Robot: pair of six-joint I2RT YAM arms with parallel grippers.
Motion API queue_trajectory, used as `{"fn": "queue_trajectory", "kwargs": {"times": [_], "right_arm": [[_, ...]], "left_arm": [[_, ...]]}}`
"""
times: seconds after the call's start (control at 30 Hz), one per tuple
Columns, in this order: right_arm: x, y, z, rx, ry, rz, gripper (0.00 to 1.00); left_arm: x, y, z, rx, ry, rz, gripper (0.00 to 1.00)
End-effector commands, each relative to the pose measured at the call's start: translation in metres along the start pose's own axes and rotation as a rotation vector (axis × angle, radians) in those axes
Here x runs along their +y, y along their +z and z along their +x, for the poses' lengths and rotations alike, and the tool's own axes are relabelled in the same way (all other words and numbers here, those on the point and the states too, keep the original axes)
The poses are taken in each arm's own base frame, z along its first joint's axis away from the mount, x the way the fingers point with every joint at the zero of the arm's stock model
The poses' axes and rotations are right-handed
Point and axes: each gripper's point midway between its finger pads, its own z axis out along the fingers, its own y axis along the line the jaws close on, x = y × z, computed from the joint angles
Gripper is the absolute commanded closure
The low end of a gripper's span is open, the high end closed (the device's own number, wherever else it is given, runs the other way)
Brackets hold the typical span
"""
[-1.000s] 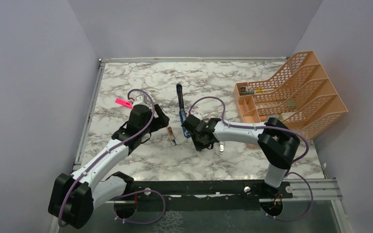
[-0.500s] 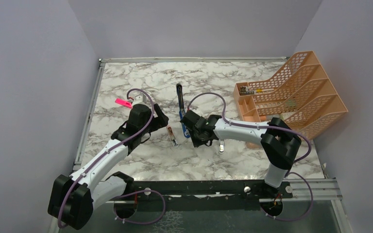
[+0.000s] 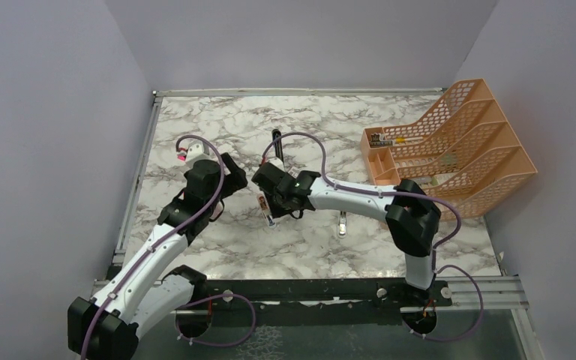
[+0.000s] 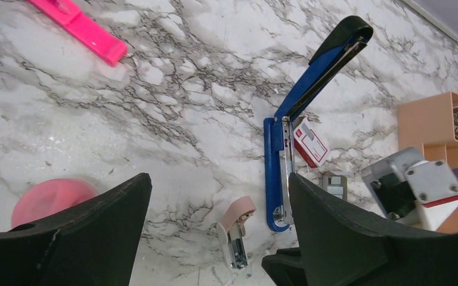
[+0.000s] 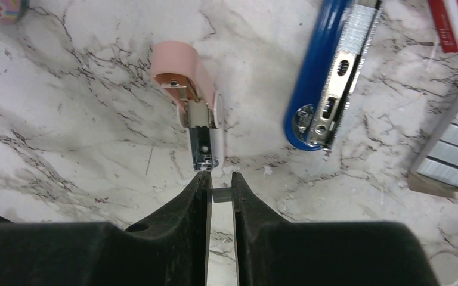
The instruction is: Load the staples into the stapler
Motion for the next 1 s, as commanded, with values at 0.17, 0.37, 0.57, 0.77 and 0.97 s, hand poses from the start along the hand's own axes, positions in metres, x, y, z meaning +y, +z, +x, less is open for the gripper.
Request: {"fn": "queue_trajectory", "kwargs": {"times": [0.17, 0.37, 0.57, 0.77, 0.97], "right_arm": [[0.026, 0.022, -0.007, -0.062, -0.011, 0.005, 0.78], [0.024, 0.032, -0.009, -0.094, -0.004, 0.022, 0.78], [0.027, 0.037, -0.008, -0.115, -0.01, -0.006, 0.78], [0.024, 0.043, -0.005, -0.112, -0.015, 0.007, 0.78], [0.023, 0.045, -0.004, -0.107, -0.018, 0.015, 0.78]], "left_arm": [[0.015, -0.013, -0.026, -0.1, -0.027, -0.089, 0.15], [0.017, -0.012, -0.023, -0.094, -0.032, -0.095, 0.15], [0.018, -0.01, -0.018, -0.078, -0.032, -0.097, 0.15], [0.019, -0.009, -0.016, -0.073, -0.032, -0.094, 0.15], [0.019, -0.008, -0.013, -0.062, -0.033, -0.093, 0.15]]}}
